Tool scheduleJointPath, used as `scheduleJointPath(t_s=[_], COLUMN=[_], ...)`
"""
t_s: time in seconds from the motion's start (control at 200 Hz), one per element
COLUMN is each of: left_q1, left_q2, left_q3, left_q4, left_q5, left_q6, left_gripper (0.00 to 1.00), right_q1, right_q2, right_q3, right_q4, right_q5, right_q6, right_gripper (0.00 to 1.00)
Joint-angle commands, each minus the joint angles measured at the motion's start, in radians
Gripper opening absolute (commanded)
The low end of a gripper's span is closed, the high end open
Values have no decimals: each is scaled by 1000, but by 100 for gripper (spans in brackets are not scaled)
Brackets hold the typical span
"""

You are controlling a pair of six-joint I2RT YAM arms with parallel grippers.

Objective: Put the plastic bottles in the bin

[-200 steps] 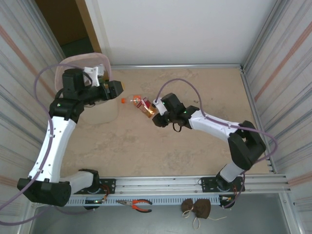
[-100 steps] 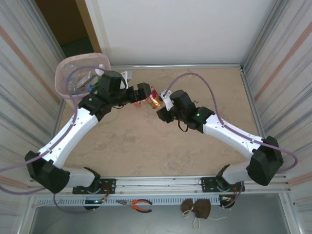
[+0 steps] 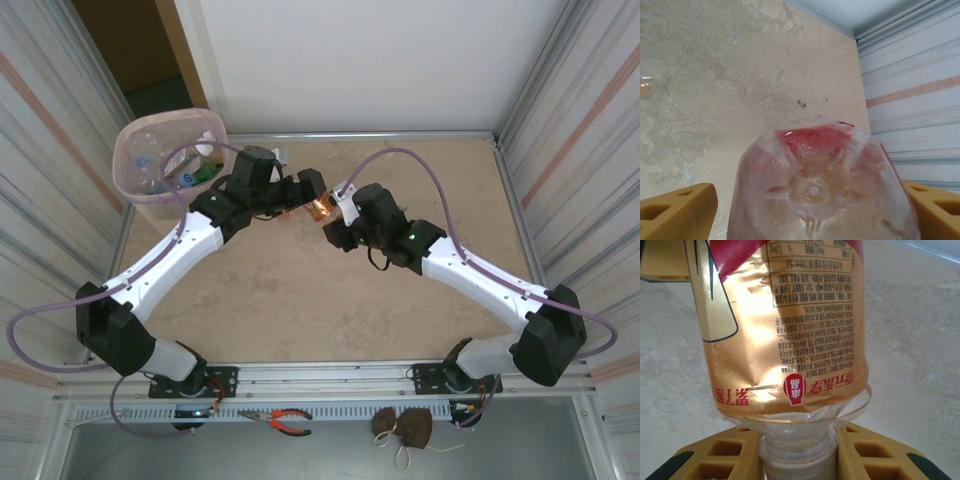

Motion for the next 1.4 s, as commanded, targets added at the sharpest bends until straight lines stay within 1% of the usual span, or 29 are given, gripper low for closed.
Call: scheduleJointPath(t_s=[0.0,0.115,0.281,0.386,0.436,0.471,0.576,0.636,0.701,0.817,0.922,1.052,1.132,1.293,1.393], left_q1=[-12,-15,-16,-16,-17,-17,-15,-7,9,54,121,237,328,543,654], left_q2=[-5,-7,-21,-32,-39,-46,-64,-73,-81,-101,-115,-140,-148,-141,-125], left_q3=[31,32,28,29,32,33,46,63,81,118,164,218,244,279,283], left_q4=[50,58,69,78,81,81,76,66,59,51,34,13,7,11,26], left_q5=[-15,-8,-8,-8,-12,-18,-45,-54,-56,-58,-55,-50,-21,58,97], left_q6=[-30,-40,-48,-55,-57,-56,-51,-44,-41,-40,-41,-43,-56,-104,-134], left_gripper=[81,71,61,57,57,56,55,55,55,55,55,55,55,55,55], right_q1=[6,5,6,5,5,6,5,5,5,4,4,-1,-7,-13,-15], right_q2=[-39,-42,-51,-59,-64,-70,-102,-127,-162,-228,-275,-303,-310,-303,-294], right_q3=[32,33,35,41,43,47,59,66,68,65,63,60,55,50,50], right_q4=[-7,-9,-12,-13,-17,-19,-37,-51,-57,-67,-82,-99,-100,-96,-93], right_q5=[3,9,11,11,12,14,16,17,21,42,62,77,77,65,57], right_q6=[32,32,36,40,44,47,59,68,76,88,89,86,89,94,95], right_gripper=[20,20,20,22,26,31,55,64,69,73,74,76,76,76,77])
